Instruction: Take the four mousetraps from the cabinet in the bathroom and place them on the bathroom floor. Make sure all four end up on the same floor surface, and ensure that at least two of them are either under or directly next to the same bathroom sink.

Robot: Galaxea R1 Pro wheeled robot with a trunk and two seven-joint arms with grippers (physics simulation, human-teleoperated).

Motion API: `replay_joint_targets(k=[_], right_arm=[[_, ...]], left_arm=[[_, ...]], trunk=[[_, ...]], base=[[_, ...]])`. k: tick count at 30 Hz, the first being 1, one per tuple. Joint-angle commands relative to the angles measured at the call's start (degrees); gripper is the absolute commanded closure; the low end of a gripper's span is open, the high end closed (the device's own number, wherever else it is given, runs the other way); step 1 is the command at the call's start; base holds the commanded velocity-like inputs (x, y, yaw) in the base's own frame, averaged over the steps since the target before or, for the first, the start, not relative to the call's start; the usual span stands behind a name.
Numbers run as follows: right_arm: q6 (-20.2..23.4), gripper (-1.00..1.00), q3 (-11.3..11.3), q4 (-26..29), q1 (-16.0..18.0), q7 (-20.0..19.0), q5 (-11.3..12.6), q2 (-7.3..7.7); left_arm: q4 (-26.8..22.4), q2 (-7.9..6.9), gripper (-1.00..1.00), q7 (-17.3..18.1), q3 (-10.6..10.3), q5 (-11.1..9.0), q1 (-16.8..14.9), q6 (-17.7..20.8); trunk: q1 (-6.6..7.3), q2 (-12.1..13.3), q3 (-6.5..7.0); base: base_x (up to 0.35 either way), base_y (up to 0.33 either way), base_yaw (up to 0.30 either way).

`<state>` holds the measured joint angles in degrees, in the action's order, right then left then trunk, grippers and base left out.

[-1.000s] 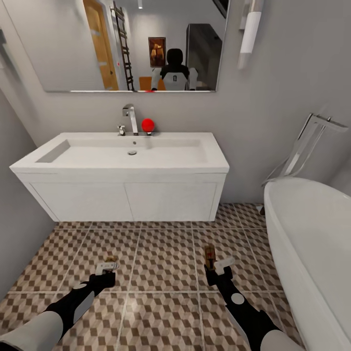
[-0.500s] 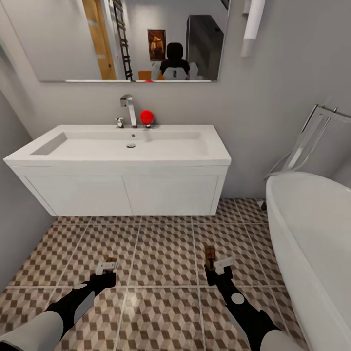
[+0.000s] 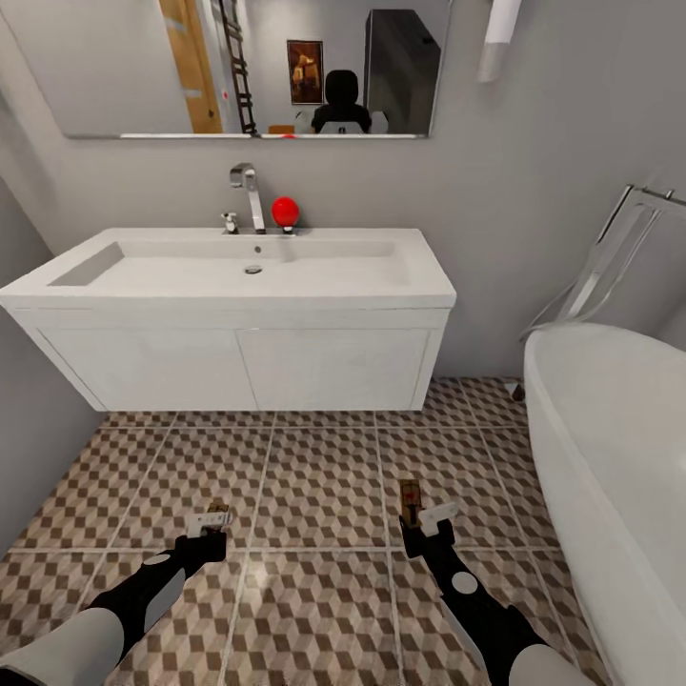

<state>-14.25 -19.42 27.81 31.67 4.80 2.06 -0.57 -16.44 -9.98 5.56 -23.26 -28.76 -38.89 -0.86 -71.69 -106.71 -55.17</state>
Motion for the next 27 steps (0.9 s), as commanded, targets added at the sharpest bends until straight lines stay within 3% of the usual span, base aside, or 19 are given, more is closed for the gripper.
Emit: replay_joint_targets(k=[1, 12, 18, 27], right_arm=[[-0.2, 1.00, -0.4, 0.0, 0.1, 0.5, 0.2, 0.07], [0.6, 1.00, 0.1, 0.7, 0.1, 0.5, 0.1, 0.22], [0.6, 1.00, 0.7, 6.0, 0.1, 1.8, 0.0, 0.33], [0.5, 1.00, 1.5, 7.8, 0.1, 2.8, 0.0, 0.14]], left_arm=[[0.0, -0.04, 1.00, 0.0, -0.4, -0.3, 0.0, -0.1], [-0.2, 0.29, 1.00, -0.1, -0.3, -0.2, 0.0, -0.1], [-0.4, 0.31, 1.00, -0.2, -0.1, -0.2, 0.0, 0.1], [-0.5, 0.31, 1.00, -0.2, -0.2, -0.2, 0.0, 0.2]], trunk=[[-0.22, -0.4, -0.32], [-2.63, -4.8, -3.29], [-3.95, -7.3, -4.91], [-5.93, -10.9, -6.85]], base=[[0.000, 0.000, 0.000], [0.000, 0.000, 0.000], [0.000, 0.000, 0.000], [0.000, 0.000, 0.000]])
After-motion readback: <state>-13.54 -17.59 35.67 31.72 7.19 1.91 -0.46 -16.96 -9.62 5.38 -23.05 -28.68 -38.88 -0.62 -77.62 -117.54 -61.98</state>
